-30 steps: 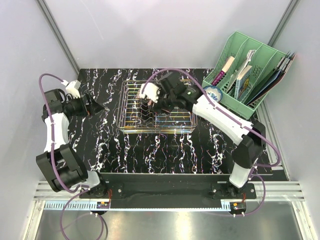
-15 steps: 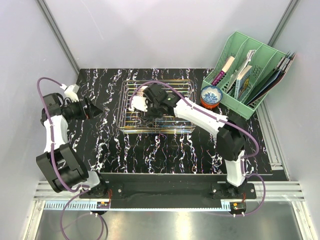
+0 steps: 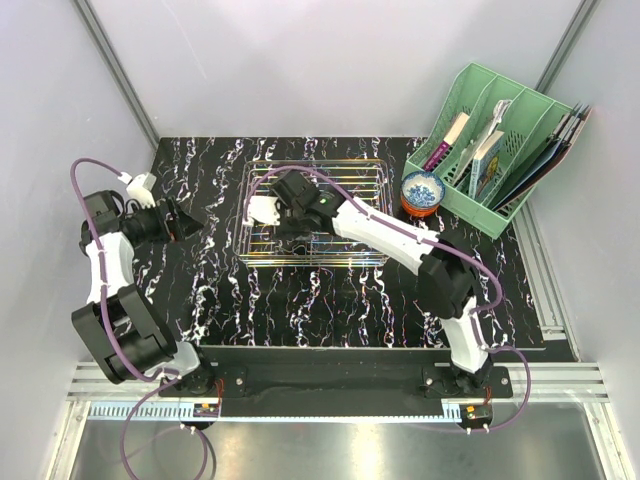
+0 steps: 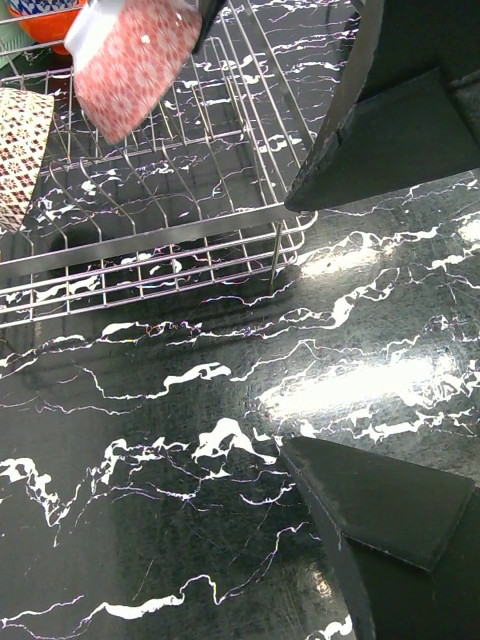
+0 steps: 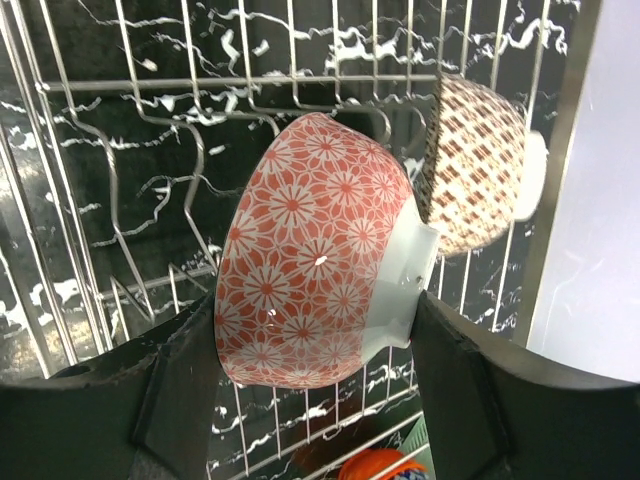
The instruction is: Load the bowls into the dish rack
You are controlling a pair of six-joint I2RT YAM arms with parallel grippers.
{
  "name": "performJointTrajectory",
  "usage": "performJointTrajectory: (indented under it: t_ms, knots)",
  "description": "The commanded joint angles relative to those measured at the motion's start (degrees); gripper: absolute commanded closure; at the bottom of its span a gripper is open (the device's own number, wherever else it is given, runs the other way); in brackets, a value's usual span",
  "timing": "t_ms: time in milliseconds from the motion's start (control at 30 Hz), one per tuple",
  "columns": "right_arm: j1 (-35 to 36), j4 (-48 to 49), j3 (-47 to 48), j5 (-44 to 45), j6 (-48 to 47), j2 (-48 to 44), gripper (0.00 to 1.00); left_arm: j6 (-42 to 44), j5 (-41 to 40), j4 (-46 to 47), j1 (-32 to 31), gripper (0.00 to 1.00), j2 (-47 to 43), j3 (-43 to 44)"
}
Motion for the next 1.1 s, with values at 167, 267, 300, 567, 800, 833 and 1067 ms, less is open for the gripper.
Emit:
performJointTrajectory:
  t_ms: [167, 267, 300, 567, 800, 833, 1067]
  knots:
    - [2.4, 4.2, 5.0, 2.2, -1.7, 2.7, 1.0, 2.3, 3.1, 1.3, 1.8, 0.01, 0.0, -1.4]
    - [2.6, 4.2, 4.5, 2.4, -2.1, 2.9, 0.96, 2.5, 3.3, 1.3, 2.1, 0.01, 0.2, -1.7]
    - [2.7, 4.2, 4.3, 2.6, -2.3, 2.9, 0.93, 2.5, 3.4, 1.3, 2.2, 0.01, 0.2, -1.7]
    - [2.8, 4.2, 2.5, 3.0, -2.8, 3.1, 0.41, 2.7, 3.9, 1.3, 2.7, 0.01, 0.4, -1.9]
    - [2.8, 4.1, 2.6, 2.5, -2.8, 3.6, 0.12, 2.9, 3.9, 1.3, 2.9, 0.01, 0.4, -2.3]
    - [2.7, 4.1, 2.4, 2.4, -2.8, 3.6, 0.1, 2.9, 4.1, 1.3, 3.0, 0.01, 0.4, -2.3]
    - [2.8, 3.9, 2.3, 1.8, -1.3, 3.1, 0.04, 3.0, 4.3, 1.3, 3.4, 0.01, 0.2, -2.3]
